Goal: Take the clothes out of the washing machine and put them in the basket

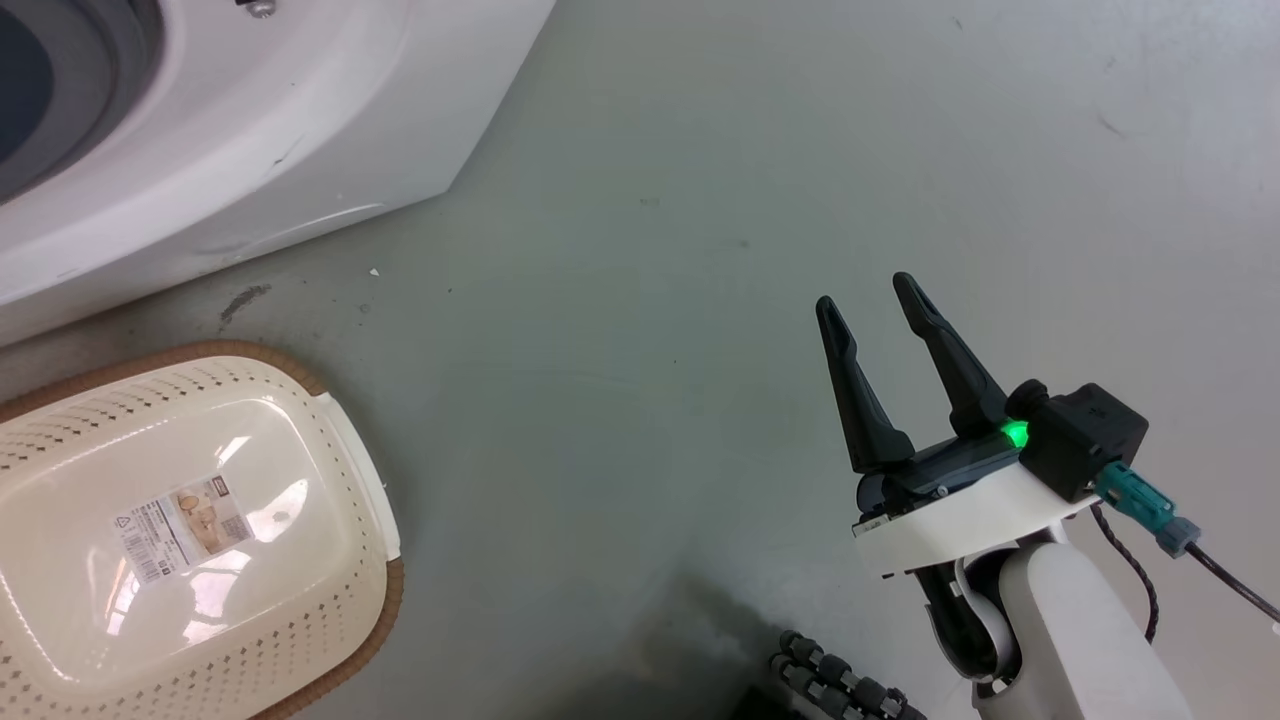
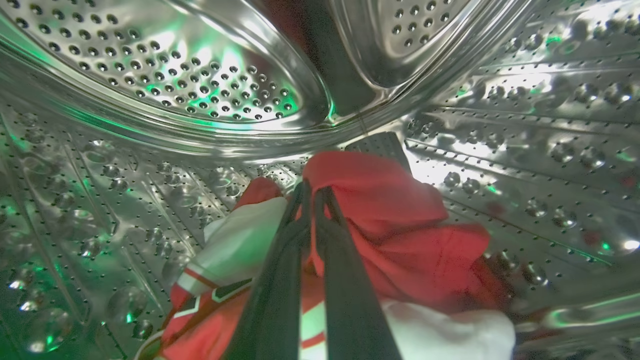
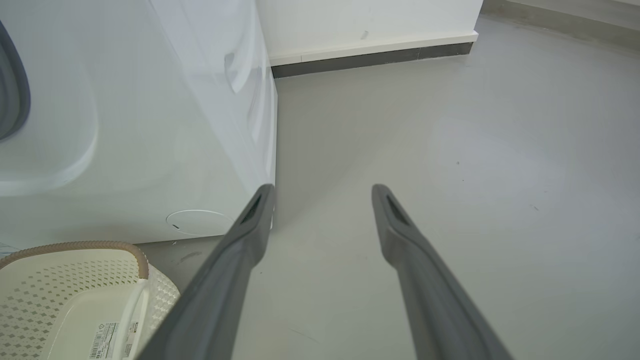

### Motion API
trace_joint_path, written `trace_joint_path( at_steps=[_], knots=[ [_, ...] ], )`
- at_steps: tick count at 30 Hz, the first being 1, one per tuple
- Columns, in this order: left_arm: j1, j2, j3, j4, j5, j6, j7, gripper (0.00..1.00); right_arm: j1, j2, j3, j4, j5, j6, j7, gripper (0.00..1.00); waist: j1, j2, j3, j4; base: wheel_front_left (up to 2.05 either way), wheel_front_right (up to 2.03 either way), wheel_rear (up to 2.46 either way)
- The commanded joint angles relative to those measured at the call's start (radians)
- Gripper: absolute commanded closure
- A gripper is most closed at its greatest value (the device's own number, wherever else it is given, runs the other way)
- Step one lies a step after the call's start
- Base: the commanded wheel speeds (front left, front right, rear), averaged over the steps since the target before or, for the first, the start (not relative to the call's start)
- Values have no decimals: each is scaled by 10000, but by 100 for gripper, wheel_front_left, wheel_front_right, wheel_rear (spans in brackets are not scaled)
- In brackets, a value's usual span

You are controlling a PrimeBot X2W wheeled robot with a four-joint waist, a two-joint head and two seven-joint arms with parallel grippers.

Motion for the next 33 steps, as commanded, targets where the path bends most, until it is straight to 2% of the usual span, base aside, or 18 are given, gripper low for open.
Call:
trace_joint_path(
  at_steps=[1,12,20,27,33],
  knots=[
    [203,-66,83,90,-96,65,-323,100,-95,15,-49,19,-89,-7,-22,0,0,0,-222,87,0,0,0],
    [1878,-1007,767,1336,-1223,289,-2860,100,282,15,-361,407,-419,-7,-22,0,0,0,-1632,530,0,0,0],
    [3008,-1769,831,2112,-1756,-124,-4143,100,560,12,-584,743,-648,-7,-22,0,0,0,-3109,1141,0,0,0],
    [3529,-2419,700,2466,-2007,-604,-4644,100,997,13,-806,1032,-929,-7,-22,0,0,0,-4187,1785,0,0,0],
    [3983,-2763,813,2158,-2181,-711,-4872,100,1244,12,-1054,1129,-1083,-7,-22,0,0,0,-4692,2141,0,0,0]
  ],
)
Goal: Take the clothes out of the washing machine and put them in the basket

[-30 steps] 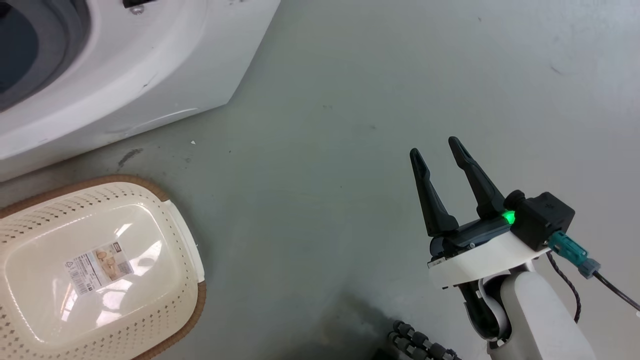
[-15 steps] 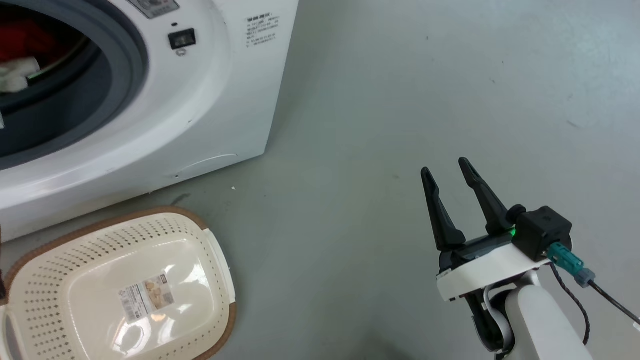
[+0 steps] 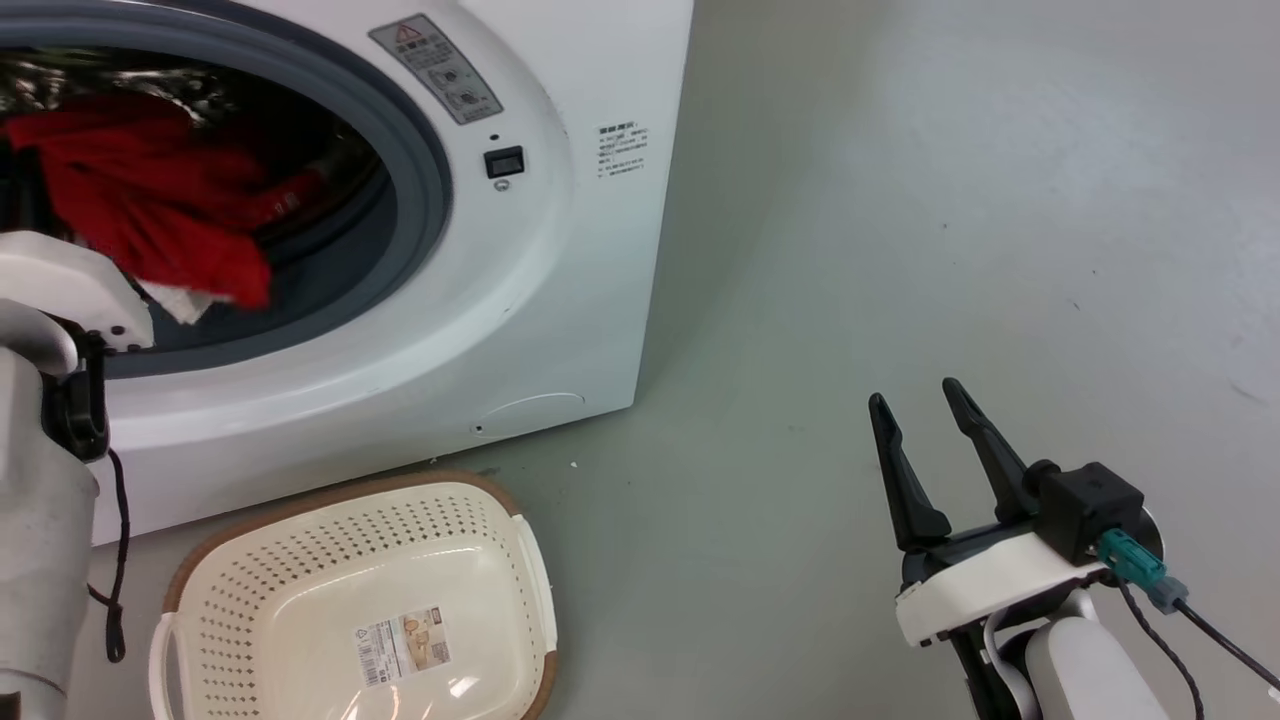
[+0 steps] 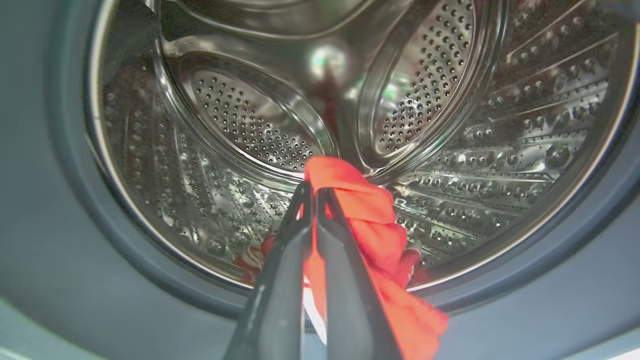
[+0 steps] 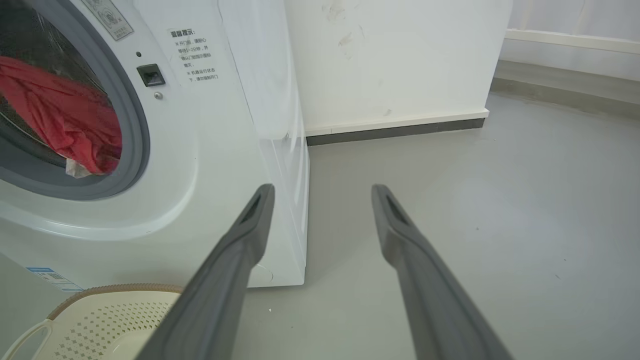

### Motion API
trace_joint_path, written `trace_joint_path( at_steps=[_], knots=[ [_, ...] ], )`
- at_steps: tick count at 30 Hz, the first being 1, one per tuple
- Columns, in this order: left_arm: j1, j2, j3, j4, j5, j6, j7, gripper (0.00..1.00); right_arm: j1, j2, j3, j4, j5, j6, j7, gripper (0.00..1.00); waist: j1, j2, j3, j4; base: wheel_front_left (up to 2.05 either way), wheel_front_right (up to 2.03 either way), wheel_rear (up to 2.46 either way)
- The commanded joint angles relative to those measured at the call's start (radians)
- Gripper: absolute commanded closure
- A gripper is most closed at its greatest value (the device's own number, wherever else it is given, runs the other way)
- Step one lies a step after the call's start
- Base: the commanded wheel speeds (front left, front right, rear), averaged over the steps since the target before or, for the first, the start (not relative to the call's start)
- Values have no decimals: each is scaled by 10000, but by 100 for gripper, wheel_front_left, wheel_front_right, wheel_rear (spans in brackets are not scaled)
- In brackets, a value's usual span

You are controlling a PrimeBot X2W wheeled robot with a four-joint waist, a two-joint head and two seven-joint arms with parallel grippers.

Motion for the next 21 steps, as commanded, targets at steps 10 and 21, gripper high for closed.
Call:
trace_joint_path(
  at_steps=[10,21],
  knots=[
    [1417,-563,346,-2310,-46,95,-156,100,532,7,-430,150,-342,-7,17,0,3,0,-784,837,0,0,0],
    [3546,-983,77,-5386,19,664,2,100,854,7,-502,40,-575,-7,231,0,3,0,-1236,1270,0,0,0]
  ],
)
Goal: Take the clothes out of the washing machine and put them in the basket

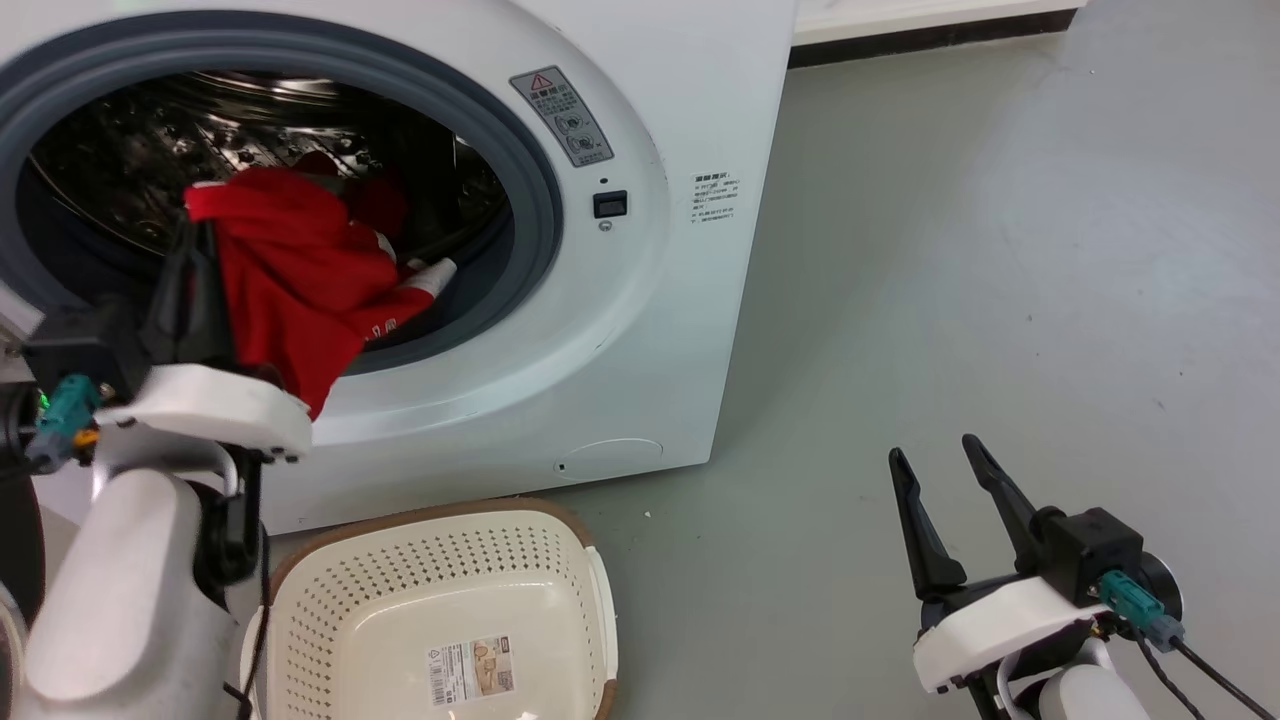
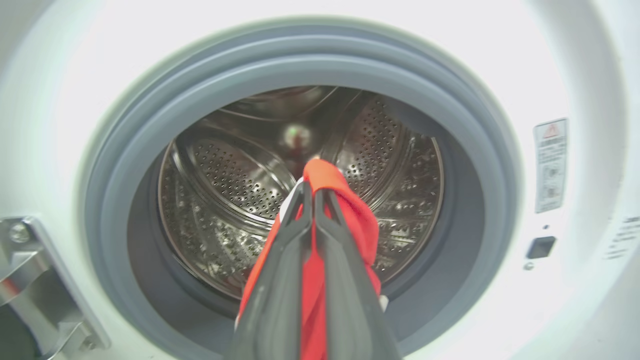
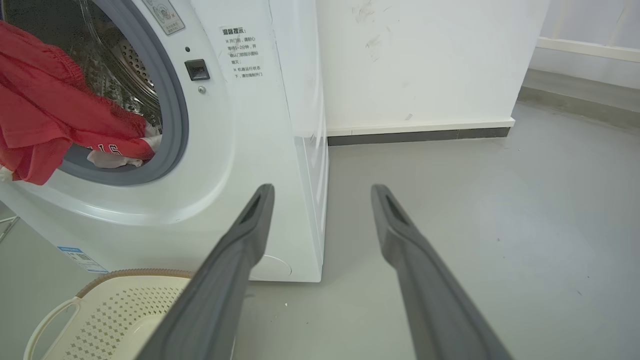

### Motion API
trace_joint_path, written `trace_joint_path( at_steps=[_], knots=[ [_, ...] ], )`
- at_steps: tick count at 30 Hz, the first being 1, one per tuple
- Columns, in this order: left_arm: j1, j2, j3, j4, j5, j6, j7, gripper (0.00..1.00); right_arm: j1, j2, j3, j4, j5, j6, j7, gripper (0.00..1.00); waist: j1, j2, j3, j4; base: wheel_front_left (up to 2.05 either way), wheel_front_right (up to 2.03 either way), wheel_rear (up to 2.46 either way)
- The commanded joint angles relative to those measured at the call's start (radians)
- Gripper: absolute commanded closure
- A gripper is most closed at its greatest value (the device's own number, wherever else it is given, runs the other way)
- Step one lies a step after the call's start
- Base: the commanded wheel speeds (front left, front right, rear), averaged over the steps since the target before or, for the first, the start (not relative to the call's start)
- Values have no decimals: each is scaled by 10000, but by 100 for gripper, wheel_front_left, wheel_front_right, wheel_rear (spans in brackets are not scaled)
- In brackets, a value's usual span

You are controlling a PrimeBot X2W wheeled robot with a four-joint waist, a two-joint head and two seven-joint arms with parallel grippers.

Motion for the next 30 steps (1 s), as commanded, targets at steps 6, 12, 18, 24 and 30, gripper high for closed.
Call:
trace_joint_path(
  at_steps=[6,12,18,24,30],
  knots=[
    [1720,-186,-274,-2165,183,648,365,100,285,9,-31,-215,-233,-7,232,0,2,-1,-290,289,0,0,0],
    [3307,-281,-590,-3991,374,1217,807,100,573,11,-100,-481,-403,-7,413,0,2,-1,-506,590,0,0,0],
    [4547,-348,-865,-5053,412,1575,1168,100,797,9,-61,-693,-408,-7,581,0,2,-1,-664,865,0,0,0],
    [5302,-535,-1116,-5046,154,1679,1327,100,845,9,-74,-930,-444,-7,664,0,2,-1,-519,1084,0,0,0],
    [5293,-911,-1173,-3768,-275,1388,891,100,544,11,-20,-1126,-474,-7,699,0,2,-1,-27,1120,0,0,0]
  ],
)
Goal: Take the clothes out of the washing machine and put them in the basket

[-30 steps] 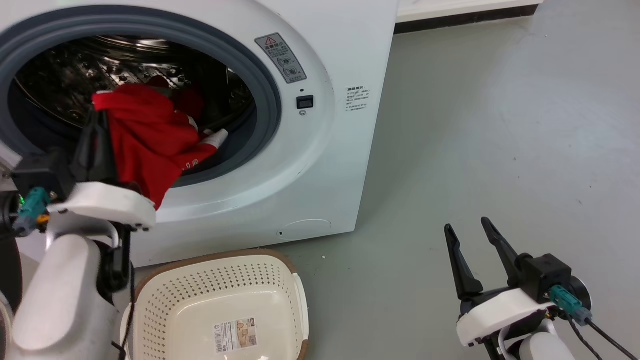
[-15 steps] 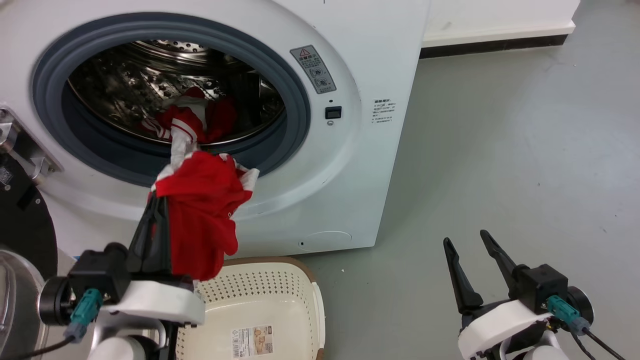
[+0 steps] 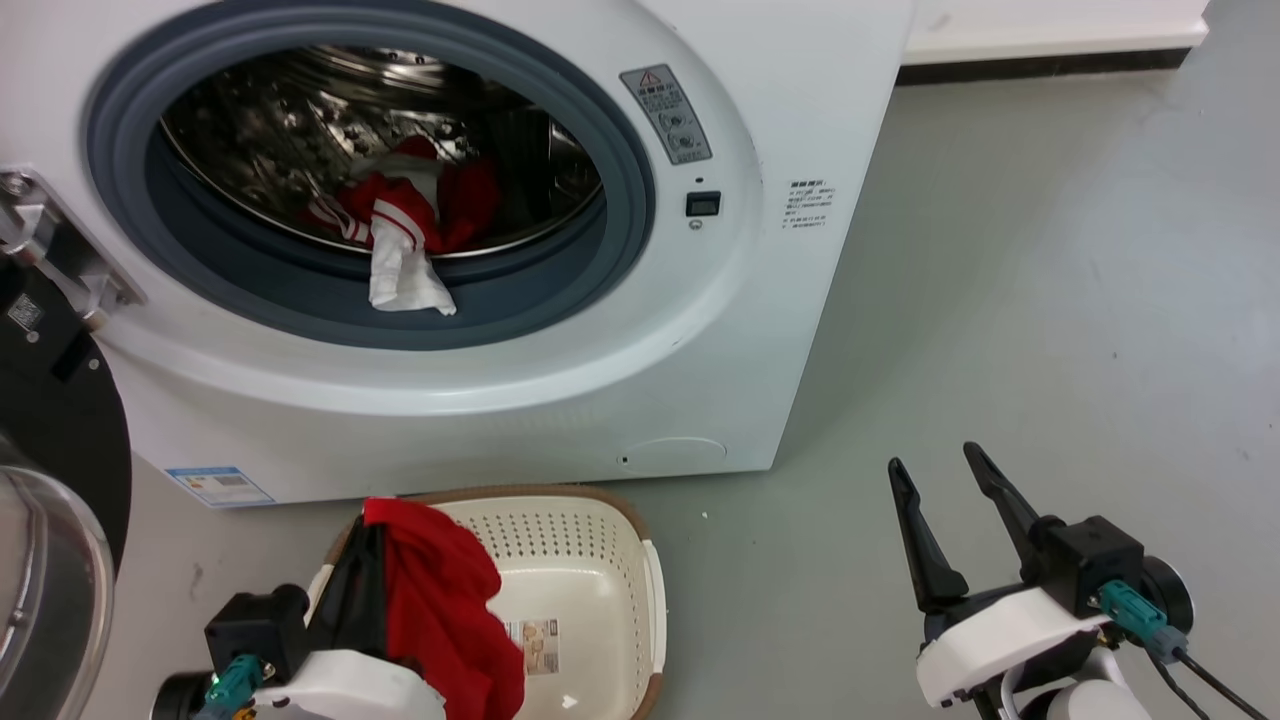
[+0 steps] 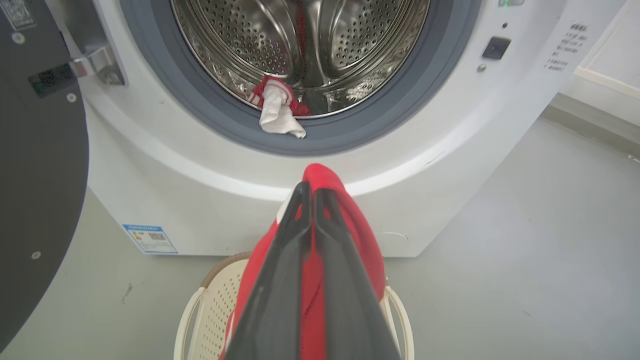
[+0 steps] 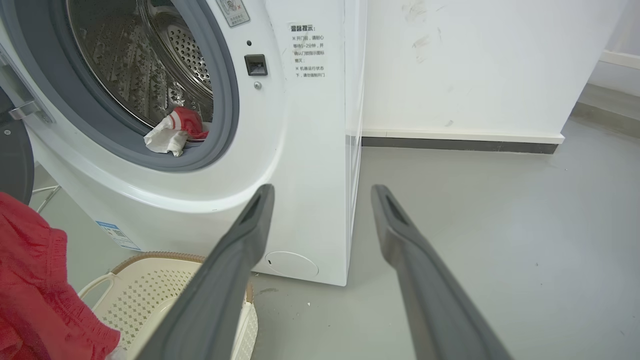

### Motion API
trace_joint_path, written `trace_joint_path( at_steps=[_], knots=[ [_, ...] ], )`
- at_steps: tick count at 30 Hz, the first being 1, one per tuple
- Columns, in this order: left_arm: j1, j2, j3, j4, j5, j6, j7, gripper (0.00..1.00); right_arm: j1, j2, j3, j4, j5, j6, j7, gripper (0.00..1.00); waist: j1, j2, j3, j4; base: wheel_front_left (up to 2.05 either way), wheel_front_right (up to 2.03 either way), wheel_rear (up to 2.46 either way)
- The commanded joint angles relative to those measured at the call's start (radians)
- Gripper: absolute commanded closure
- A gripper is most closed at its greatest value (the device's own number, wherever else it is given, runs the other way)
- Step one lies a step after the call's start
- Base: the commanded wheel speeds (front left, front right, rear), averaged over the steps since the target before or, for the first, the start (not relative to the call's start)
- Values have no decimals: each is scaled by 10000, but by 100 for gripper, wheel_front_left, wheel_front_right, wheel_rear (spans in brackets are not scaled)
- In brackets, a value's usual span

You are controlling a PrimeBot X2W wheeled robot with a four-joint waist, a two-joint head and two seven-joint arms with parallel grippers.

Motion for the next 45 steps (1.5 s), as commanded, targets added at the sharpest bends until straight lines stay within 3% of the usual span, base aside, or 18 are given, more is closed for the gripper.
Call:
trace_joint_path(
  at_steps=[1,10,23,32,45],
  knots=[
    [-100,-93,12,328,-78,-97,-154,100,-164,13,53,-64,1,-7,-40,0,0,0,221,-48,0,0,0],
    [-1419,-732,189,3310,-558,-872,-921,100,-730,13,136,-217,27,-7,-80,0,0,0,1541,-426,0,0,0],
    [-4220,-751,917,7175,-198,-1871,-1142,100,-1959,14,516,-359,197,-7,-454,0,0,0,4168,-1360,0,0,0],
    [-5530,-974,1361,9248,204,-2206,-1129,100,-2428,14,766,-128,442,-7,-774,0,0,0,5282,-1763,0,0,0],
    [-7069,-1186,953,12523,394,-2552,-961,100,-2789,16,953,83,623,-7,-961,0,0,0,6265,-2152,0,0,0]
  ],
)
